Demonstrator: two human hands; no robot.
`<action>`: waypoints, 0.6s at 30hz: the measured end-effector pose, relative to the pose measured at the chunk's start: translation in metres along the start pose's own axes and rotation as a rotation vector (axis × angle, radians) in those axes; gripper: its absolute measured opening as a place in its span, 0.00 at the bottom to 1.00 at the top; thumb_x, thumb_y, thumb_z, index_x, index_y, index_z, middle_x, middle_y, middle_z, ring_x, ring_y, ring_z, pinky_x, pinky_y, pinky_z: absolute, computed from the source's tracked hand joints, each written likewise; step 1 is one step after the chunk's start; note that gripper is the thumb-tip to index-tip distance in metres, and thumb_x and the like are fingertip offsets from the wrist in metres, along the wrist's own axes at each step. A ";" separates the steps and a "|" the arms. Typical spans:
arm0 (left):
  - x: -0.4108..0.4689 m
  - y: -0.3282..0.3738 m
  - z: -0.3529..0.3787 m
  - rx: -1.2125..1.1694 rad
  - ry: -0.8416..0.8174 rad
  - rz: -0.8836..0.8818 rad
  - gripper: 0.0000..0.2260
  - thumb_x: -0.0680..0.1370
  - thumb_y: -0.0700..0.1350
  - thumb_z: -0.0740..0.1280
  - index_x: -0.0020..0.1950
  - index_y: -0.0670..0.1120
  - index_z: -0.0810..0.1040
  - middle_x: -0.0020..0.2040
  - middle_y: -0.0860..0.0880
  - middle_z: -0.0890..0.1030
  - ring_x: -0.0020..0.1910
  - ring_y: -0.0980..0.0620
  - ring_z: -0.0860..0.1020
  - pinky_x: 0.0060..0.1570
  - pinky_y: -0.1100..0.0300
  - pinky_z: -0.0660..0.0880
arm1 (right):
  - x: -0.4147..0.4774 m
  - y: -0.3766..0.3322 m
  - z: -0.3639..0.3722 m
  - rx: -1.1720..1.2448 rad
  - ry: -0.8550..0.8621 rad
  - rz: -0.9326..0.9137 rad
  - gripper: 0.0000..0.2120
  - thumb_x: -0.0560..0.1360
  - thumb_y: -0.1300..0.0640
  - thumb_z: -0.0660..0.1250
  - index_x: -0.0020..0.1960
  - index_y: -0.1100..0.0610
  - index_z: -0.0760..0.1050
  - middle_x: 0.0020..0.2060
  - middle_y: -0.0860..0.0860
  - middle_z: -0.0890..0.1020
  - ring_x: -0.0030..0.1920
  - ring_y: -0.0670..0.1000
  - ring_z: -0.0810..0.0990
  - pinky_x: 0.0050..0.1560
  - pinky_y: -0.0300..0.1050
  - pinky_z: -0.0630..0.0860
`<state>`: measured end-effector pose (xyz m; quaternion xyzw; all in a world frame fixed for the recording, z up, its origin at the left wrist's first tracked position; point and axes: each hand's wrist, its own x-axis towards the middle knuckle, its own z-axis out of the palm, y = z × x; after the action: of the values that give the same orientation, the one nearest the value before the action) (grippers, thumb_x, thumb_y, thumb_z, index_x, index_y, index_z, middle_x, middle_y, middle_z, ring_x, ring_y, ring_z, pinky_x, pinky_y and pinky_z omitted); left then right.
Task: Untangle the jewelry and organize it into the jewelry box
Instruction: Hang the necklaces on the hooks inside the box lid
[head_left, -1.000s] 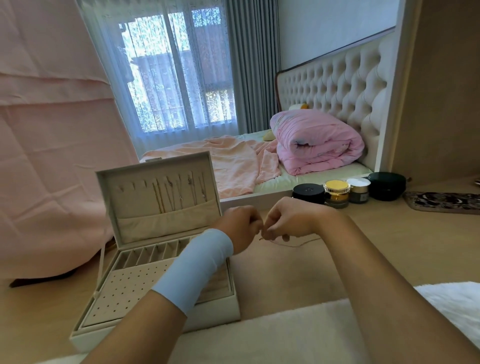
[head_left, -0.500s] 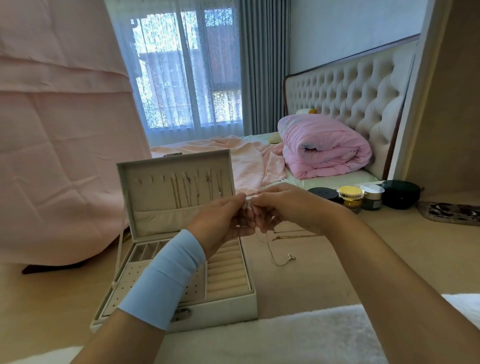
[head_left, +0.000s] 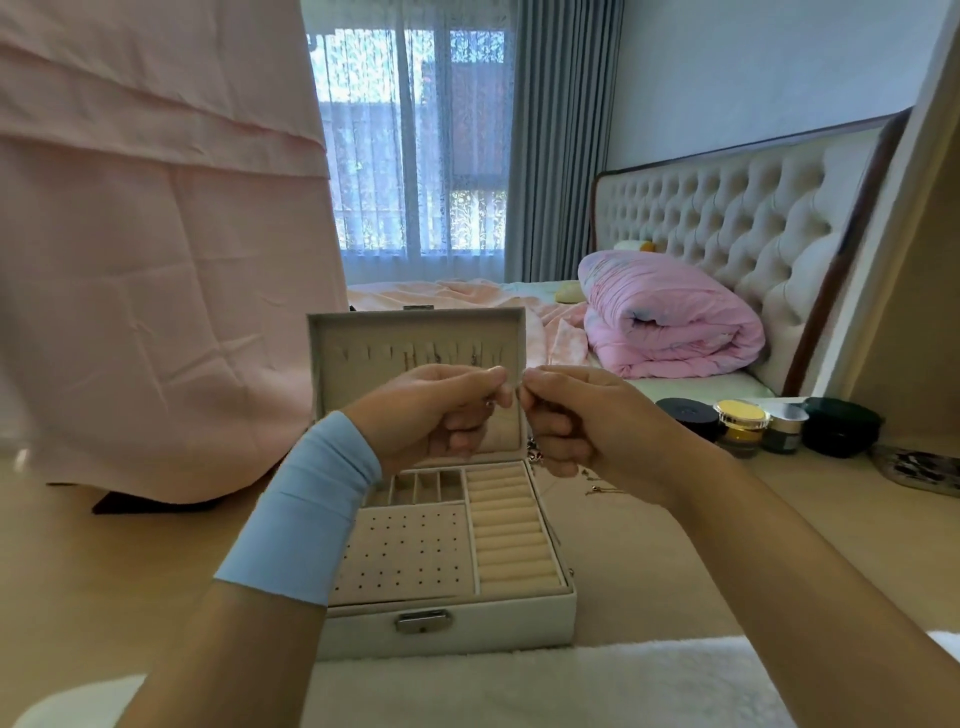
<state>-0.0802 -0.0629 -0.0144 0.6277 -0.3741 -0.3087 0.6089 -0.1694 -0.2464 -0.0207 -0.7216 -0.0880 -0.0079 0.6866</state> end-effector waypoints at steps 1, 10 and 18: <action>-0.006 0.004 -0.006 0.047 -0.037 0.006 0.11 0.77 0.51 0.66 0.43 0.45 0.81 0.28 0.50 0.64 0.29 0.51 0.68 0.34 0.62 0.71 | 0.000 -0.003 0.003 -0.011 -0.006 -0.007 0.14 0.84 0.53 0.59 0.42 0.56 0.75 0.29 0.50 0.64 0.26 0.48 0.59 0.27 0.41 0.62; -0.045 0.019 -0.046 0.029 0.130 0.208 0.12 0.78 0.46 0.65 0.36 0.49 0.80 0.29 0.47 0.63 0.29 0.50 0.70 0.50 0.48 0.80 | 0.035 -0.024 0.040 -0.133 -0.024 -0.076 0.12 0.83 0.54 0.61 0.45 0.55 0.79 0.29 0.49 0.70 0.25 0.47 0.61 0.23 0.37 0.58; -0.054 0.009 -0.081 0.413 0.818 0.214 0.06 0.76 0.48 0.71 0.44 0.46 0.82 0.26 0.55 0.73 0.25 0.56 0.68 0.27 0.61 0.70 | 0.094 -0.015 0.074 -0.572 0.331 -0.247 0.06 0.79 0.52 0.69 0.48 0.52 0.83 0.27 0.38 0.78 0.29 0.38 0.75 0.34 0.34 0.67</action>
<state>-0.0410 0.0259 -0.0033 0.7636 -0.2197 0.1095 0.5973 -0.0869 -0.1617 0.0022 -0.8575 -0.0565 -0.2320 0.4557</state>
